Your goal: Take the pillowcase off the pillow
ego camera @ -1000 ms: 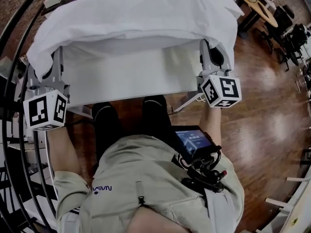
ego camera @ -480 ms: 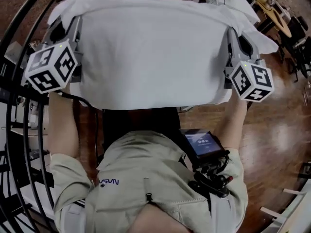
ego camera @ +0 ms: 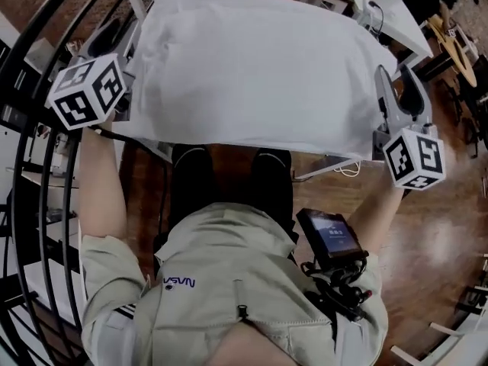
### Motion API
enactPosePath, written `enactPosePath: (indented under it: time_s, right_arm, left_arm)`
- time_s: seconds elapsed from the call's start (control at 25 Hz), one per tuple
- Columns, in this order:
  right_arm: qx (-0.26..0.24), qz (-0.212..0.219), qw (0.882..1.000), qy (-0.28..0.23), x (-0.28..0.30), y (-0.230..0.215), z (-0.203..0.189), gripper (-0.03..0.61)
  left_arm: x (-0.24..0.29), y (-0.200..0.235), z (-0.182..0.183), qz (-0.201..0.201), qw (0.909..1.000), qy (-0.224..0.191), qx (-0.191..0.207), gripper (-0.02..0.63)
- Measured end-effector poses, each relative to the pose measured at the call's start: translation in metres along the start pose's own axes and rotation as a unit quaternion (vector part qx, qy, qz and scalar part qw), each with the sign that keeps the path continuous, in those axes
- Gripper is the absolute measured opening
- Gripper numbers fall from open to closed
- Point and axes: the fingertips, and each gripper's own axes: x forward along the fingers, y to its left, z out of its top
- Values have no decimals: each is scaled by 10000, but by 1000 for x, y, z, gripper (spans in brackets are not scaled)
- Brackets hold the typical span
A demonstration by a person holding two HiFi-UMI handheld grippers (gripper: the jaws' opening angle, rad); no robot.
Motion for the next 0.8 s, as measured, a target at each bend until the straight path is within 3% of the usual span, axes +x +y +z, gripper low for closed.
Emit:
enactPosePath:
  time_s: [0.12, 0.2, 0.28, 0.36, 0.44, 0.6, 0.72, 0.8]
  right_arm:
    - [-954, 1170, 9885, -12, -19, 97, 12, 233]
    - [-1571, 1838, 9700, 258, -17, 153, -6, 267]
    - [-2019, 2157, 9520, 804, -11, 185, -38, 285]
    - [-2111, 2144, 9485, 990, 0, 195, -56, 265]
    - [-2007, 1994, 9547, 923, 7, 187, -60, 212]
    - [-1713, 1718, 9652, 978, 13, 154, -62, 157]
    - [-1599, 1514, 9688, 1136, 20, 125, -72, 150]
    - [-1637, 1302, 9693, 1295, 28, 99, -83, 150]
  left_arm:
    - [-30, 1, -28, -63, 9983, 413, 405, 181]
    - [-43, 1, -52, -74, 9954, 727, 617, 181]
    - [-51, -5, -75, -256, 9932, 992, 554, 184]
    - [-51, -16, -94, -547, 9904, 1216, 369, 186]
    - [-46, -33, -106, -836, 9874, 1321, 230, 171]
    - [-31, -81, -108, -1235, 9849, 1192, 229, 10]
    - [-21, -116, -110, -1338, 9842, 1073, 434, 0]
    - [-17, -137, -108, -1489, 9839, 927, 354, 0]
